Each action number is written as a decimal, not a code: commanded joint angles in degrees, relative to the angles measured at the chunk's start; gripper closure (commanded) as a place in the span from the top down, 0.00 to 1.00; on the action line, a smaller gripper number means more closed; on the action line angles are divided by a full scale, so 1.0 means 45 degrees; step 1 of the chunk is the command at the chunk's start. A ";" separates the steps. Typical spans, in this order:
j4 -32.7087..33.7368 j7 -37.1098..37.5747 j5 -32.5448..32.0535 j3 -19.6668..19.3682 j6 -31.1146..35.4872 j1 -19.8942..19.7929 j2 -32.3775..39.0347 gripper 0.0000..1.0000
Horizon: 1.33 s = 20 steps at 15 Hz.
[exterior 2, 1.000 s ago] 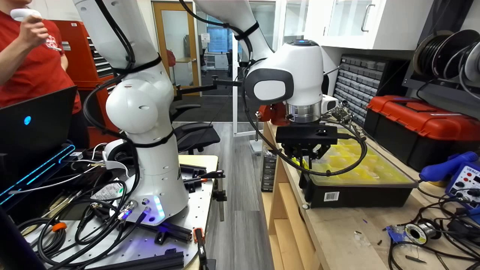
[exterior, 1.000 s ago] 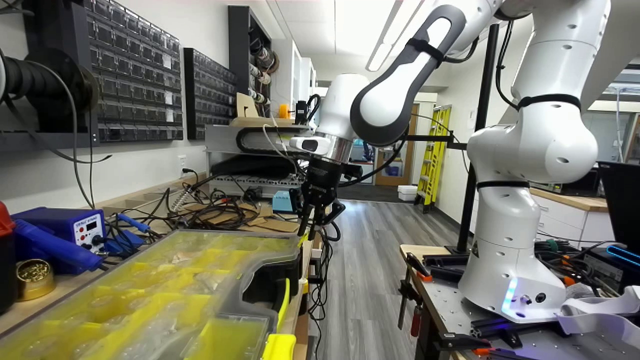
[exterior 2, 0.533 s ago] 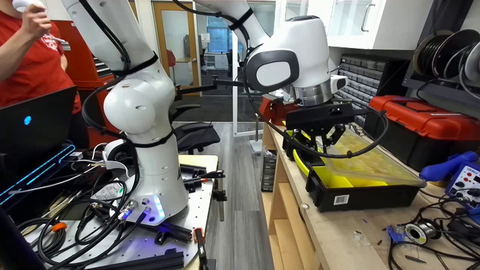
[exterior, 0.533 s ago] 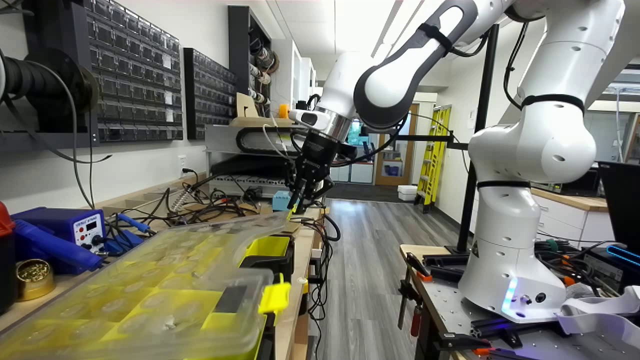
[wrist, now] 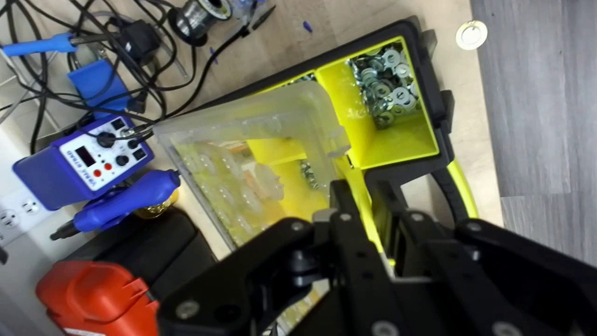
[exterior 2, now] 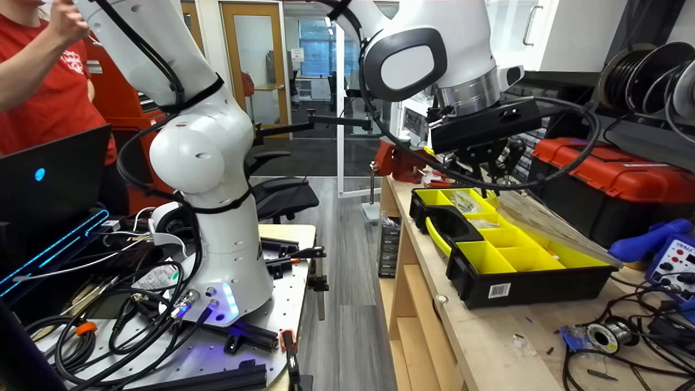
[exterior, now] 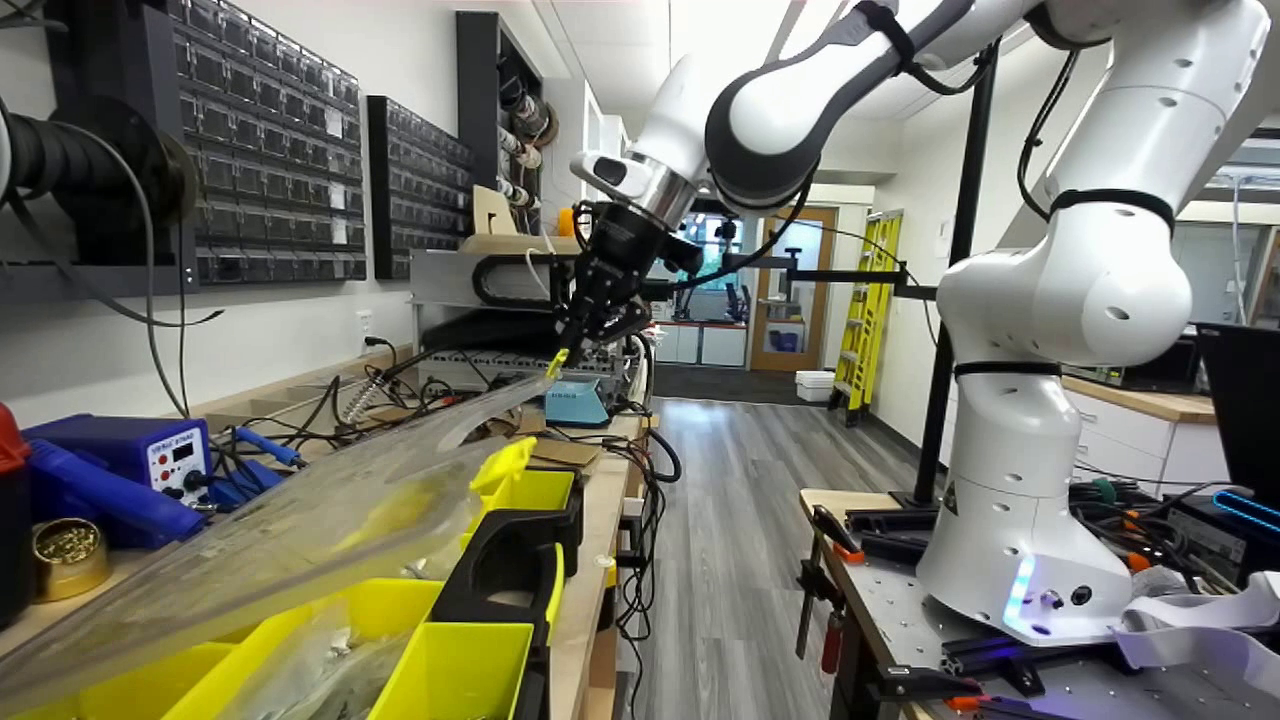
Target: Open the lid of the black briefcase
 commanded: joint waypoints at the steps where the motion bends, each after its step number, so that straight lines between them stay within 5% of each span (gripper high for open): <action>1: 0.1389 0.0719 -0.0415 -0.0091 -0.0405 -0.0046 0.0318 0.04; 11: 0.3571 0.1595 -0.0664 0.0750 0.0314 0.0373 0.2153 0.04; 20: 0.4591 0.2600 -0.2305 0.1442 0.1875 0.0138 0.3679 0.04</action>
